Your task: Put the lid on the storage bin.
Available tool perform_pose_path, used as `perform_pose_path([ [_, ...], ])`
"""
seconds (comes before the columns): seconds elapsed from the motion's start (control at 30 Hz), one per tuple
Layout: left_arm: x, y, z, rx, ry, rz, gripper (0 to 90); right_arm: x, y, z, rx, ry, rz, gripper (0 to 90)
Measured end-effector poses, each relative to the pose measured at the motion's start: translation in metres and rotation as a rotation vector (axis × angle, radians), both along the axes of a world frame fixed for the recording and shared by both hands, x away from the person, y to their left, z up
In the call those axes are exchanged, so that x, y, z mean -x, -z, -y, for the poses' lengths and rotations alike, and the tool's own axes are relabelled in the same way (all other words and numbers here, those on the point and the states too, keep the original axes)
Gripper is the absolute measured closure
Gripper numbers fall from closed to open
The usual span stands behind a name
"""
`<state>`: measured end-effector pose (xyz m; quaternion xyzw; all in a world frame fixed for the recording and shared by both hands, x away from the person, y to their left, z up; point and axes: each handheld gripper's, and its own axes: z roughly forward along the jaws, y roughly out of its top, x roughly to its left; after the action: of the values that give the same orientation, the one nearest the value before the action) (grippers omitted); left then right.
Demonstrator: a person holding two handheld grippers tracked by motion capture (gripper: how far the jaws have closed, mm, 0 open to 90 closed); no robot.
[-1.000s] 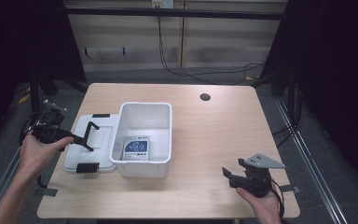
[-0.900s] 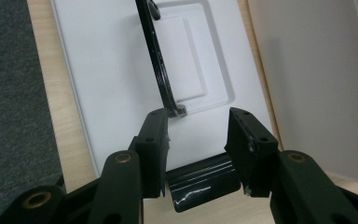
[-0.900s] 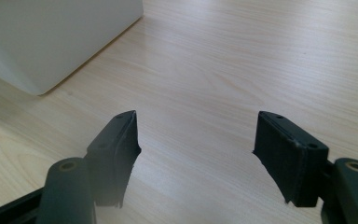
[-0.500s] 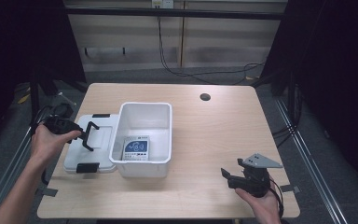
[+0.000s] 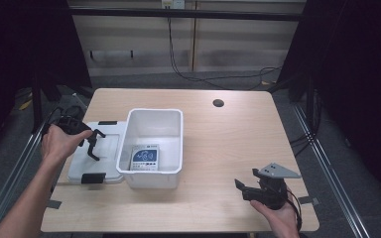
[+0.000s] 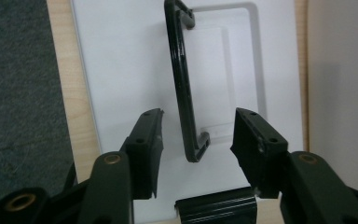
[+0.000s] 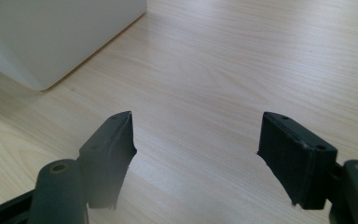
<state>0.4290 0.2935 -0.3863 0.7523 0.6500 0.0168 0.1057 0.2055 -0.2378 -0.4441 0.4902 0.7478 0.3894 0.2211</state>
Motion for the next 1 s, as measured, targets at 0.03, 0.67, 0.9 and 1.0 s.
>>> perform_pose_path([
  [0.03,-0.001,0.001,0.002,-0.022,0.000,-0.013,55.7,0.000,0.000,0.000,0.000,-0.002,0.000,26.3],
  [0.67,-0.018,0.022,0.006,-0.050,-0.055,-0.076,69.2,-0.001,0.002,-0.001,0.003,-0.016,-0.021,25.9],
  [0.9,-0.025,0.025,0.013,-0.067,-0.074,-0.087,73.8,-0.001,0.002,-0.001,0.000,-0.020,-0.027,25.7],
  [1.0,-0.027,0.025,0.014,-0.064,-0.088,-0.092,77.4,-0.001,0.003,-0.001,0.004,-0.029,-0.028,25.6],
])
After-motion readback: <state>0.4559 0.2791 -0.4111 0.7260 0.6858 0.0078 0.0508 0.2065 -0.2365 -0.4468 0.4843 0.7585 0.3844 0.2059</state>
